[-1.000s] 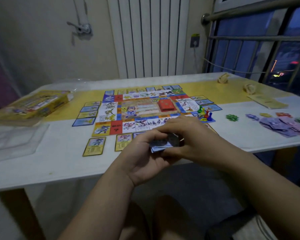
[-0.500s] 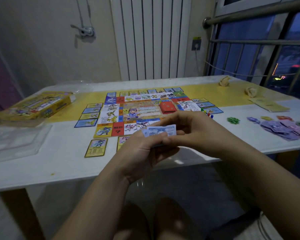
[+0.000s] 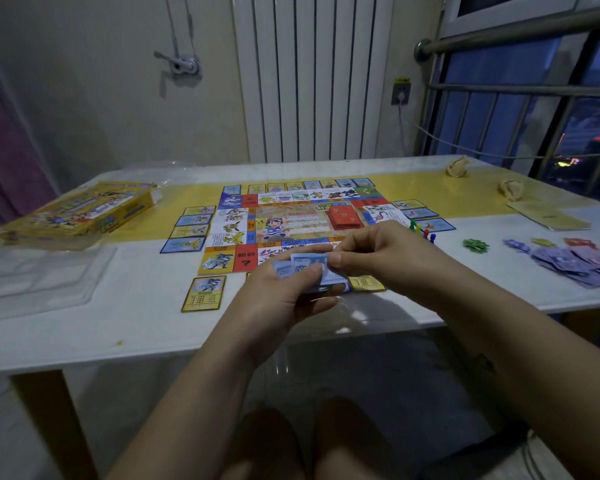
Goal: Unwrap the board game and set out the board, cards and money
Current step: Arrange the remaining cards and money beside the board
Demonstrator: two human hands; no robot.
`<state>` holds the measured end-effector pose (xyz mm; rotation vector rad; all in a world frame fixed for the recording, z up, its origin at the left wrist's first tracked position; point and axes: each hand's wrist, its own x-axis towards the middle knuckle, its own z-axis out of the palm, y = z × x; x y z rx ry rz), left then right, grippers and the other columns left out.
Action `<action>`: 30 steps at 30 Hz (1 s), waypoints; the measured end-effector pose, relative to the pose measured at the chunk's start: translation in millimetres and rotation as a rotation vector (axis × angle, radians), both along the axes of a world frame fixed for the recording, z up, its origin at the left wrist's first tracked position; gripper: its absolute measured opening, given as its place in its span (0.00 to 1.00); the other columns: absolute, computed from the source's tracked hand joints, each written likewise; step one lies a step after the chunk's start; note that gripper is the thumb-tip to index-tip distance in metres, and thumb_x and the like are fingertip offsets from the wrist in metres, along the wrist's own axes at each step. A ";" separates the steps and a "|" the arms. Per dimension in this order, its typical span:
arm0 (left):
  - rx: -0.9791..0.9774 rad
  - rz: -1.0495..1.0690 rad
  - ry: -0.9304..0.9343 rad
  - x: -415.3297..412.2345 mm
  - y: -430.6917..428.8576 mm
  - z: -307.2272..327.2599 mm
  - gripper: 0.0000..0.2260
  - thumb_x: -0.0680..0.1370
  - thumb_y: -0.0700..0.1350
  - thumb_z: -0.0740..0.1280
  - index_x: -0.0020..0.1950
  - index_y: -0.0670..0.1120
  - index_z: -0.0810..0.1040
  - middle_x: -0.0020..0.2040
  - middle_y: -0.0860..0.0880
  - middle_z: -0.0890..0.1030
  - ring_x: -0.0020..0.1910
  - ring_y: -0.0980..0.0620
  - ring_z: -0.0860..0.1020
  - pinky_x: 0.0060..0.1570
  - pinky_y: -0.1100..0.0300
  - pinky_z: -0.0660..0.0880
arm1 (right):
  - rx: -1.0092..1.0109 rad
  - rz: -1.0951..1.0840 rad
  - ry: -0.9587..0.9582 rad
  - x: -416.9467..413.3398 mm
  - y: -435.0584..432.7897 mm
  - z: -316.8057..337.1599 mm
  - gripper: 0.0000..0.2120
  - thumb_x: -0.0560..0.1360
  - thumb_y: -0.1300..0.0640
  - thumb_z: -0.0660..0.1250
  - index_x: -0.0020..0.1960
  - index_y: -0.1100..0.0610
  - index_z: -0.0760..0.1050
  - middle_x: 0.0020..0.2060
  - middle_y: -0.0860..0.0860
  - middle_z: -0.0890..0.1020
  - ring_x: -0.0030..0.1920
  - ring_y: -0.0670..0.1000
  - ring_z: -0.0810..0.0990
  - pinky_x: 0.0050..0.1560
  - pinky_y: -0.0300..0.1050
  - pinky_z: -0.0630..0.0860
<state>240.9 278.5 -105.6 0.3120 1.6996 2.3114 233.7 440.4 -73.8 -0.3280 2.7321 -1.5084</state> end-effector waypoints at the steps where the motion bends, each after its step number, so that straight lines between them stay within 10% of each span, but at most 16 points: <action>1: 0.008 0.000 -0.005 0.5 -0.6 -0.3 0.08 0.79 0.38 0.62 0.56 0.46 0.78 0.47 0.44 0.85 0.45 0.49 0.84 0.39 0.61 0.81 | -0.018 -0.002 -0.004 -0.6 0.5 -1.2 0.07 0.75 0.55 0.69 0.39 0.55 0.81 0.34 0.50 0.82 0.40 0.47 0.79 0.52 0.48 0.76; 6: 0.119 0.139 -0.017 -0.4 -12.6 5.3 0.09 0.80 0.37 0.59 0.52 0.46 0.78 0.41 0.45 0.85 0.38 0.52 0.84 0.36 0.62 0.81 | -0.165 -0.137 -0.018 -1.7 21.2 -4.2 0.09 0.75 0.56 0.68 0.37 0.54 0.81 0.32 0.48 0.81 0.38 0.48 0.76 0.51 0.51 0.75; 15: 0.392 0.361 -0.111 -10.2 -48.7 14.9 0.11 0.79 0.36 0.56 0.52 0.43 0.77 0.39 0.44 0.85 0.36 0.51 0.84 0.33 0.61 0.80 | 0.281 -0.177 0.002 17.0 14.2 -30.0 0.06 0.70 0.53 0.74 0.39 0.53 0.78 0.32 0.47 0.81 0.34 0.45 0.76 0.38 0.44 0.74; 30: 0.187 0.195 -0.026 -6.4 -24.0 16.8 0.10 0.78 0.33 0.61 0.53 0.45 0.78 0.42 0.46 0.85 0.41 0.50 0.84 0.37 0.62 0.81 | 0.427 -0.306 0.218 16.8 15.8 -33.1 0.10 0.68 0.43 0.72 0.41 0.45 0.74 0.37 0.42 0.76 0.40 0.41 0.72 0.53 0.46 0.66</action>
